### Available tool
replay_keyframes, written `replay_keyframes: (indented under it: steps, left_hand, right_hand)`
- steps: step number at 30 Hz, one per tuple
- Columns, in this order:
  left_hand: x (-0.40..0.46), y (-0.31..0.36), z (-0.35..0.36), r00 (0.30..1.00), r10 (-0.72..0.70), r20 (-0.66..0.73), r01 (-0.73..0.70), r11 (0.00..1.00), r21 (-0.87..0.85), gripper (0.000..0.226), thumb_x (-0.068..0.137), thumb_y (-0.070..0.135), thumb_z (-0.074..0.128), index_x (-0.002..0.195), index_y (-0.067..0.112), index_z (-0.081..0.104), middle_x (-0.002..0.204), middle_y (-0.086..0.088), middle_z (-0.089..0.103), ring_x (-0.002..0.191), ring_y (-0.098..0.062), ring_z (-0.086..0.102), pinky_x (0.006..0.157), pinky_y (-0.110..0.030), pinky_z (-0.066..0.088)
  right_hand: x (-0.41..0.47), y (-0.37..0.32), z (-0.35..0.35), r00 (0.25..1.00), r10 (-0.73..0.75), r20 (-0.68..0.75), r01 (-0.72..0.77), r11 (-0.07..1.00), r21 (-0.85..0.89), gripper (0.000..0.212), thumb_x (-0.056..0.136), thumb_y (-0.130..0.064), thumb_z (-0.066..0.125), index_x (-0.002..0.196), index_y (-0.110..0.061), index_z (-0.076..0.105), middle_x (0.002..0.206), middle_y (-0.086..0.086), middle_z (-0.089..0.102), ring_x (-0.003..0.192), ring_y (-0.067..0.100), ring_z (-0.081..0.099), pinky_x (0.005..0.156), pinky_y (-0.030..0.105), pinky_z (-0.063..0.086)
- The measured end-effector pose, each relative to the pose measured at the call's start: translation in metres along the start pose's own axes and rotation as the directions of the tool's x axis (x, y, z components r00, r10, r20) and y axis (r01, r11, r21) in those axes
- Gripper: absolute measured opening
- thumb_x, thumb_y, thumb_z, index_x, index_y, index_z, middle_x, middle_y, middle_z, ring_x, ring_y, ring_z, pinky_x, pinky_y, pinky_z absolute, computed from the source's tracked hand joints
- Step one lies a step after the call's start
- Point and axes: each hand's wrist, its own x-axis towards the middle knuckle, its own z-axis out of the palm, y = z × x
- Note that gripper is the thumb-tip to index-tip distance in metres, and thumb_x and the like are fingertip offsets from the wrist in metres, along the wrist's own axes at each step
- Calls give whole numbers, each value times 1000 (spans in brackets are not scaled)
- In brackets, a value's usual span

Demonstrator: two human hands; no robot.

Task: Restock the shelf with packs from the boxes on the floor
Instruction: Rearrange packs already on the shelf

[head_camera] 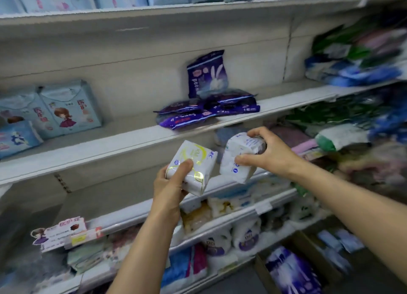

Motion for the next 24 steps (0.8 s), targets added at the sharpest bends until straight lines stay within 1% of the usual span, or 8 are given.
replay_keyframes:
  steps: [3,6,9,14,16,20,22,24]
  left_hand:
    - [-7,-38,76,994,-71,81,69,997,21,49,81,24,78,124,8,60,109,-12,73,87,-21,72,70,-33,60]
    - [-18,-74,151,980,-128,150,126,992,23,52,77,25,81,122,10,61,110,-12,73,86,-21,71,79,-38,56]
    - [-31,-114,231,957,-188,220,184,982,39,47,80,23,78,121,7,62,107,-13,74,83,-21,71,72,-33,55]
    - [-50,-175,356,899,-273,342,256,962,96,29,85,19,73,110,7,65,96,-9,75,71,-14,71,58,-25,55]
    - [-55,-198,400,874,-310,374,286,951,120,34,83,21,75,113,9,65,100,-9,76,76,-15,73,63,-27,57]
    - [-54,-234,458,835,-376,403,334,927,172,63,67,33,86,122,10,63,104,-7,76,94,-23,73,90,-41,57]
    - [-49,-249,484,813,-416,407,365,909,200,69,64,36,88,123,12,62,105,-6,76,96,-23,73,91,-42,56]
    - [-42,-262,506,801,-435,412,374,900,224,57,72,32,85,121,12,64,103,-6,76,94,-23,73,85,-38,58]
  right_hand:
    - [-19,46,-64,996,57,-64,-60,997,-44,83,51,-52,87,121,-27,50,121,-3,56,105,9,58,89,31,52]
    - [-37,91,-128,989,123,-81,-129,989,-72,79,60,-47,87,125,-26,49,122,-5,53,102,2,56,81,17,46]
    - [-55,140,-197,976,184,-119,-192,979,-67,82,56,-53,86,124,-29,48,123,-6,54,106,6,57,90,29,50]
    - [-84,222,-304,934,312,-175,-326,944,-55,81,59,-49,88,126,-26,48,122,-7,54,108,8,56,90,31,50]
    - [-93,249,-338,914,345,-213,-362,931,-46,77,61,-45,88,125,-25,50,120,-8,53,108,9,56,88,28,49]
    - [-104,293,-380,882,398,-251,-401,915,41,63,68,-27,87,120,-21,53,112,-11,58,97,0,58,74,15,47]
    - [-105,316,-396,858,444,-258,-437,895,87,61,68,-25,87,118,-22,52,111,-7,61,96,4,61,77,18,50]
    - [-101,339,-408,837,473,-275,-460,881,112,62,67,-24,87,118,-21,52,112,-4,62,98,8,62,79,23,53]
